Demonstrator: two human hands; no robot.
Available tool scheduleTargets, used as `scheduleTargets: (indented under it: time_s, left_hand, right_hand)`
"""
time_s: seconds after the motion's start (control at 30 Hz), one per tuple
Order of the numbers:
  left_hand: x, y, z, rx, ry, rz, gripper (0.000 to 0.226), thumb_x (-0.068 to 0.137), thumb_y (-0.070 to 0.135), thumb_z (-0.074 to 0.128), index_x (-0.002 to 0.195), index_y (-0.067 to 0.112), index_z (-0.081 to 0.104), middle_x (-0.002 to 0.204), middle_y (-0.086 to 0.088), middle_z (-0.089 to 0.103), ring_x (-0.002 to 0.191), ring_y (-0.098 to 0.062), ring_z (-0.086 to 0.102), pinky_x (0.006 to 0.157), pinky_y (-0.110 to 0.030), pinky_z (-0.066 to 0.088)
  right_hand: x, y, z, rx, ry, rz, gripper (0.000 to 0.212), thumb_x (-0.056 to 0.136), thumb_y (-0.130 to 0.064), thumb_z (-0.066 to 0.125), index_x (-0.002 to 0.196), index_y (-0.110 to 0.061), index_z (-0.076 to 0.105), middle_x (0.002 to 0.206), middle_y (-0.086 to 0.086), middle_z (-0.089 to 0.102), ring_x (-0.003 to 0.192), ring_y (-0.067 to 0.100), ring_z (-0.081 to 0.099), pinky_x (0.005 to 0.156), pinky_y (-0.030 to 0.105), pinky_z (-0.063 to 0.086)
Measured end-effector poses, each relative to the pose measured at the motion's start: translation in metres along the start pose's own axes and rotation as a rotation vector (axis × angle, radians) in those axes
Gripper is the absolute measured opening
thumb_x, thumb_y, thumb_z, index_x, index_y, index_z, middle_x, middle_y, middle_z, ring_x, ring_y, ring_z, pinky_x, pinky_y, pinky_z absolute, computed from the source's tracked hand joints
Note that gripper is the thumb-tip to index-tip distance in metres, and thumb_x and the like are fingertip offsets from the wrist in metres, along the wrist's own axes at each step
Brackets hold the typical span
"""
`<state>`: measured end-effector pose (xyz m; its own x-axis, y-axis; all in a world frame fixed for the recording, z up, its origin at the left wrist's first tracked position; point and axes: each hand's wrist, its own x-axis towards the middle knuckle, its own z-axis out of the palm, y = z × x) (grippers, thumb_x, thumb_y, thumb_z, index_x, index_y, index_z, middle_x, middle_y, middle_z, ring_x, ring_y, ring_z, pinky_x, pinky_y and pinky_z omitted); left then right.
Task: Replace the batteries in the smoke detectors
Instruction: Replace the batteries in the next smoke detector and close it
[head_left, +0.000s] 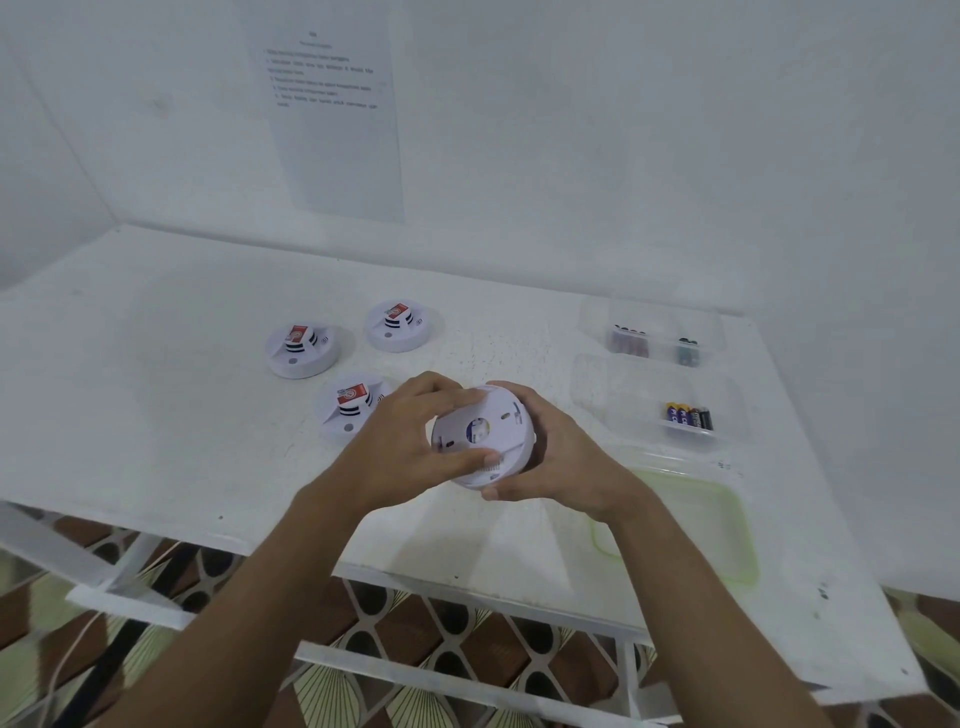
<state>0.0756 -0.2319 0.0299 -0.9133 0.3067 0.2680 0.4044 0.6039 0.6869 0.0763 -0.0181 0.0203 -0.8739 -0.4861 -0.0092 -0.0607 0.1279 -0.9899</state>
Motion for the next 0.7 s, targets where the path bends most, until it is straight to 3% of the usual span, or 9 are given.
scheduleTargets:
  time_s: [0.2, 0.33, 0.53, 0.7]
  left_hand:
    - [-0.0003, -0.0005, 0.0006, -0.026, 0.022, -0.06, 0.071, 0.064, 0.061, 0.075, 0.127, 0.032, 0.06, 0.11, 0.02, 0.053, 0.102, 0.007, 0.05, 0.074, -0.001, 0.04]
    - [-0.0015, -0.0014, 0.0001, 0.003, -0.004, -0.054, 0.071, 0.064, 0.063, 0.075, 0.127, 0.035, 0.06, 0.107, 0.033, 0.045, 0.103, 0.012, 0.046, 0.072, -0.005, 0.041]
    - [-0.0023, -0.0011, -0.0009, -0.019, -0.018, -0.062, 0.069, 0.063, 0.06, 0.077, 0.125, 0.035, 0.062, 0.109, 0.029, 0.048, 0.105, 0.009, 0.047, 0.077, -0.01, 0.04]
    - [-0.0008, -0.0036, 0.0018, -0.052, -0.03, -0.088, 0.063, 0.067, 0.048, 0.082, 0.125, 0.032, 0.063, 0.112, 0.022, 0.051, 0.106, 0.006, 0.048, 0.077, -0.005, 0.038]
  right_hand:
    - [-0.0001, 0.001, 0.0007, 0.014, 0.003, 0.006, 0.092, 0.068, 0.012, 0.085, 0.142, -0.024, 0.045, 0.129, -0.006, 0.06, 0.117, 0.015, 0.061, 0.08, 0.031, 0.058]
    - [0.0008, 0.0025, 0.0006, 0.009, 0.001, 0.003, 0.091, 0.067, 0.01, 0.086, 0.142, -0.023, 0.046, 0.131, -0.004, 0.059, 0.12, 0.017, 0.06, 0.084, 0.033, 0.058]
    - [0.0019, 0.0035, 0.0007, -0.005, 0.0, 0.004, 0.092, 0.067, 0.007, 0.088, 0.143, -0.023, 0.046, 0.135, -0.003, 0.057, 0.124, 0.021, 0.057, 0.092, 0.043, 0.059]
    - [0.0025, 0.0028, 0.0008, -0.004, -0.002, 0.003, 0.091, 0.067, 0.009, 0.087, 0.142, -0.022, 0.047, 0.133, -0.003, 0.058, 0.122, 0.02, 0.058, 0.089, 0.038, 0.059]
